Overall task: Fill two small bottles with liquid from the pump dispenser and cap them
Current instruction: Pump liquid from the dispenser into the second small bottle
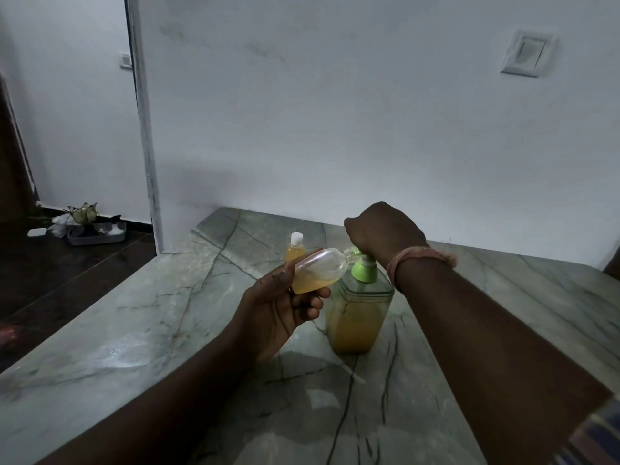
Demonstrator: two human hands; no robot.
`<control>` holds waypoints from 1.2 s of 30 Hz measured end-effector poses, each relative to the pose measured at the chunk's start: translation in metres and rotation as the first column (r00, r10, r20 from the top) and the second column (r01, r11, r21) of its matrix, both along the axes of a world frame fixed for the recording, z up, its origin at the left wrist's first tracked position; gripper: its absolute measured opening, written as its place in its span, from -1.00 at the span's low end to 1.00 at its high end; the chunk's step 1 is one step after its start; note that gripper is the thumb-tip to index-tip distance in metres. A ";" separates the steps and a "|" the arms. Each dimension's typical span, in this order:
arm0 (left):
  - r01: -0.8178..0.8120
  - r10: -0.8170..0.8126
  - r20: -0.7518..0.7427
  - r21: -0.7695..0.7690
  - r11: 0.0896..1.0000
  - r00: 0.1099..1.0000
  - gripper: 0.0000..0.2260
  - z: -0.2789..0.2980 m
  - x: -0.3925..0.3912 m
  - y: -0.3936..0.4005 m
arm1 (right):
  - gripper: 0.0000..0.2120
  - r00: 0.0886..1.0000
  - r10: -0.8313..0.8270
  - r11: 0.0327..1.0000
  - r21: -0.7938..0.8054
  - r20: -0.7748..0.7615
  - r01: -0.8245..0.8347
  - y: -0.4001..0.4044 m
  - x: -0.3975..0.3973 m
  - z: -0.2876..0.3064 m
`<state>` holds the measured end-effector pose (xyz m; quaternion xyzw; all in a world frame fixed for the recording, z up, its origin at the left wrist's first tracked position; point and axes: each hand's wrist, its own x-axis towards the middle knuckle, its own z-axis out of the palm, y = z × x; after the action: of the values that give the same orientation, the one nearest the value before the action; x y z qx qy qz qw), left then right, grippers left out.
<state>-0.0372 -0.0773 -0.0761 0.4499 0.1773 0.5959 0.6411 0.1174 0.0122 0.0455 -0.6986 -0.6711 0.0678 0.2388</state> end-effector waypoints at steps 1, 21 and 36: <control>0.003 -0.003 0.002 0.001 1.000 1.000 -0.55 0.000 0.000 0.000 | -0.81 0.999 0.004 1.000 -0.019 -0.038 -0.005 0.001 0.000 -0.003; 0.009 -0.009 0.004 0.001 1.000 1.000 -0.57 0.001 0.001 -0.001 | -0.79 0.998 0.011 1.000 -0.016 0.054 -0.010 -0.006 -0.001 0.005; -0.002 0.002 -0.007 0.001 1.000 1.000 -0.56 0.003 0.001 -0.001 | -0.77 0.999 -0.003 0.999 0.050 0.043 0.000 0.001 0.001 0.002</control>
<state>-0.0361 -0.0788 -0.0733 0.4520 0.1799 0.5952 0.6396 0.1179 0.0129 0.0479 -0.6942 -0.6771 0.0355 0.2418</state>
